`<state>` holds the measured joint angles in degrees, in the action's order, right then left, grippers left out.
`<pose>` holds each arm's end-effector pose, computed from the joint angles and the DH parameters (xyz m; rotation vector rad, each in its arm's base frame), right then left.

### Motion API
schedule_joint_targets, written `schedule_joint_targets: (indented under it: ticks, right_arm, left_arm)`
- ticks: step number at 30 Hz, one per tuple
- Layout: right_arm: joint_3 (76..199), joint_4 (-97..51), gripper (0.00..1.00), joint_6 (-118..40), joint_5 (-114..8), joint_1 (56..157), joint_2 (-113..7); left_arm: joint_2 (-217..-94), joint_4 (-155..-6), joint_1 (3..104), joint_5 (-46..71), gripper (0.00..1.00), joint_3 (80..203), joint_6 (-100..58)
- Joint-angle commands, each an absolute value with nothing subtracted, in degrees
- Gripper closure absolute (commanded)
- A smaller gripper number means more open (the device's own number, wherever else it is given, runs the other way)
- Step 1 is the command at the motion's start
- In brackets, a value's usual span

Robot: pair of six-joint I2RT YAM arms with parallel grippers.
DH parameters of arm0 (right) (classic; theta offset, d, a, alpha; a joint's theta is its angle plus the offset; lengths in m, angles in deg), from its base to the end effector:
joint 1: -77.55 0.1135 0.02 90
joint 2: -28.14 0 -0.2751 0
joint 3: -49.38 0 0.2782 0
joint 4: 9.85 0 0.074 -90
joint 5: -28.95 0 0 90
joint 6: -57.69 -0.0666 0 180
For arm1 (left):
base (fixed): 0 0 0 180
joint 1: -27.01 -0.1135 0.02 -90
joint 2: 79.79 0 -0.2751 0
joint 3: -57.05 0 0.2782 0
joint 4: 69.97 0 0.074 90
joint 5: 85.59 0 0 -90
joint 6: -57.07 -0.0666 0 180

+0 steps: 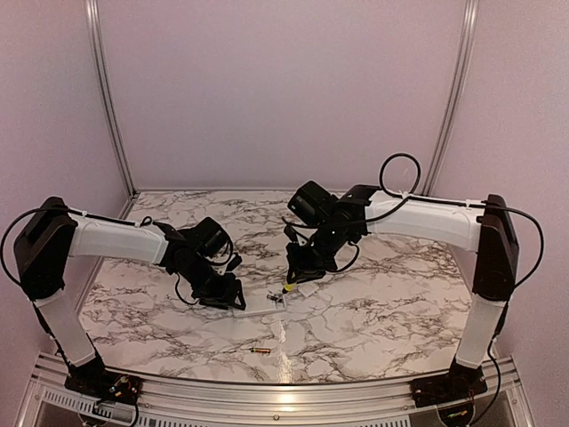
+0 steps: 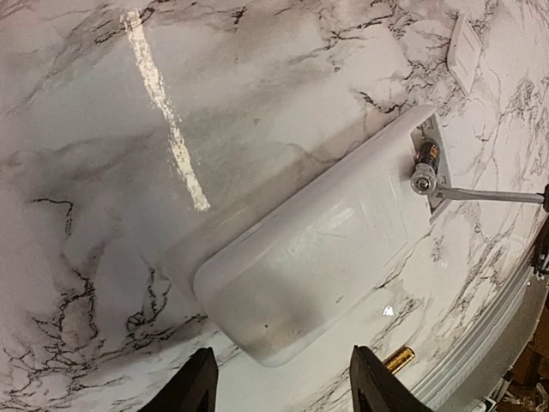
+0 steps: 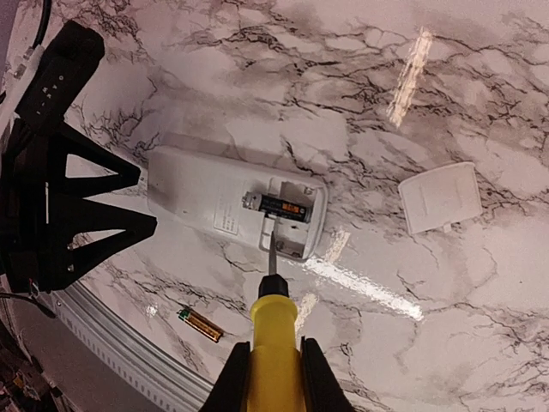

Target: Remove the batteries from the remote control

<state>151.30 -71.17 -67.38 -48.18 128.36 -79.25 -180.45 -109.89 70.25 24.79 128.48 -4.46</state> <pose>0.2627 0.3457 0.2218 -0.4678 2.8892 0.6510 0.2480 -0.2650 0.1205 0.4778 2.9243 -0.7506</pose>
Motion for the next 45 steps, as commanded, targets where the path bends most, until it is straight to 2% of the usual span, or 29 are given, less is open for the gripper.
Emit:
schedule_joint_targets:
  ticks: [1, 3, 6, 7, 13, 19, 24, 30, 35, 45]
  right_arm:
    - [150.52, -71.42, 1.0, -69.22, -49.44, 128.09, -73.69]
    - [150.51, -72.03, 1.0, -69.5, -50.26, 128.09, -72.51]
    - [150.15, -73.25, 1.0, -69.93, -51.6, 128.09, -70.89]
    - [149.93, -73.68, 1.0, -70.12, -51.96, 128.1, -70.39]
    - [145.95, -73.97, 1.0, -72.43, -54.0, 128.05, -65.39]
    - [141.47, -74.2, 1.0, -74.74, -56.27, 128.11, -60.77]
    - [139.26, -76.0, 1.0, -77.47, -59.92, 128.09, -57.65]
    - [134.76, -78.65, 1.0, -85.73, -70.81, 127.68, -50.75]
    - [130.35, -76.45, 1.0, -88.14, -76.04, 124.5, -45.86]
    - [121.8, -62.26, 1.0, -83.4, -73.37, 113.46, -44.11]
  left_arm:
    - [-176.0, -109.85, 70.55, 21.47, 0.39, 128.79, -9.11]
    - [-174.69, -110.14, 70.57, 19.69, 0.3, 129.08, -12.05]
    - [-172.03, -109.34, 70.63, 17.46, 0.04, 128.97, -16.89]
    - [-170.99, -108.93, 70.68, 16.56, 0.01, 128.86, -19.13]
    - [-163.92, -106.24, 70.7, 8.49, 0.01, 128.29, -26.88]
    - [-158.35, -97.25, 70.43, -1.7, 0.01, 123.58, -27.39]
    - [-157.3, -95.98, 70.36, 3.09, 0.01, 122.22, -36.84]
    - [-152.96, -94.58, 70.51, 5.11, 0.01, 117.26, -46.5]
    - [-151.51, -98.98, 71.37, 13.24, 0.01, 116.13, -53.66]
    - [-153.59, -103.77, 74.12, 14.17, 0.01, 115.76, -59.22]
